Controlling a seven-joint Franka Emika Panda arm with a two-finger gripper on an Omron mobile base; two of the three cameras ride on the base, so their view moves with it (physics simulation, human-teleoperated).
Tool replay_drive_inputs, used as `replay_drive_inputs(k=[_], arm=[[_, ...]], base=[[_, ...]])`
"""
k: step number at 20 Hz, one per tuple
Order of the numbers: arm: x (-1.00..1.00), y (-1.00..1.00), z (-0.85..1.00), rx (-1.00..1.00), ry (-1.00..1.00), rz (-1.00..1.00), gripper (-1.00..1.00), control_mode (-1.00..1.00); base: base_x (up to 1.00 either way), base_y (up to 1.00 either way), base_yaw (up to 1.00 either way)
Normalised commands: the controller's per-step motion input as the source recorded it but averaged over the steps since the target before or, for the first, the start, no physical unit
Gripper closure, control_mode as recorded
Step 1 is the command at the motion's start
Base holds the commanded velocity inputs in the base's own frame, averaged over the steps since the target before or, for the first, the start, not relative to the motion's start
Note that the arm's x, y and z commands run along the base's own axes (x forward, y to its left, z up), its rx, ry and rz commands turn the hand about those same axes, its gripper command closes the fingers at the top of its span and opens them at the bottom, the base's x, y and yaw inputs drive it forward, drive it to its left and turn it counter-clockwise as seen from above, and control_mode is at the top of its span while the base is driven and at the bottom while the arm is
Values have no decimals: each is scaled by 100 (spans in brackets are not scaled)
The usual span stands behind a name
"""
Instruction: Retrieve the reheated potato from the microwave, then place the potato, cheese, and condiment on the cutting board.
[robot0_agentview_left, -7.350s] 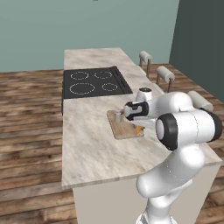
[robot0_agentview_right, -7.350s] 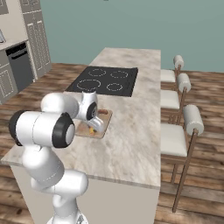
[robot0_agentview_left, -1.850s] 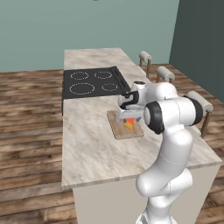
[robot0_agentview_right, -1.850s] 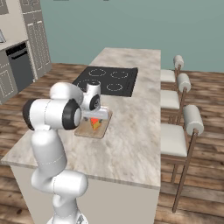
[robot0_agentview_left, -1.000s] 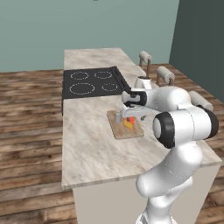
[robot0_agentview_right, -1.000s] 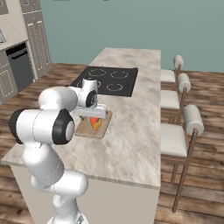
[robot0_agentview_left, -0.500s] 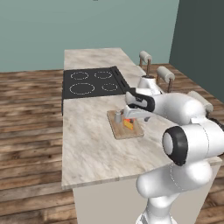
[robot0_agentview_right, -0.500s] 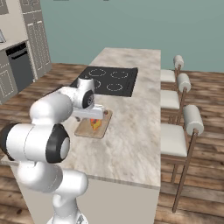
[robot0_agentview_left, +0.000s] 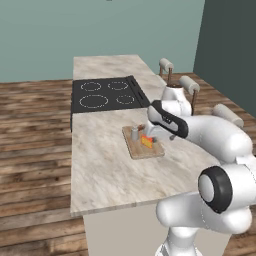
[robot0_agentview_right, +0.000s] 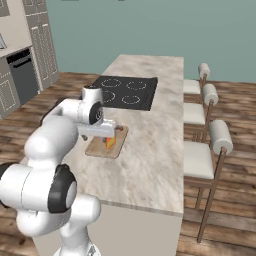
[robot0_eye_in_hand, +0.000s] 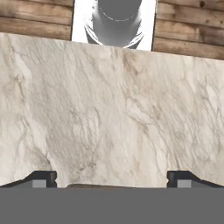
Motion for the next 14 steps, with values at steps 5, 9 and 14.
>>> replay_drive_inputs(k=[5, 9, 14], arm=[[-43, 0, 20, -3, 0, -3, -100, -100], [-46, 0, 24, -1, 0, -3, -100, -100], [-50, 0, 22, 0, 0, -5, -100, -100]], base=[[0, 0, 0], [0, 0, 0], [0, 0, 0]])
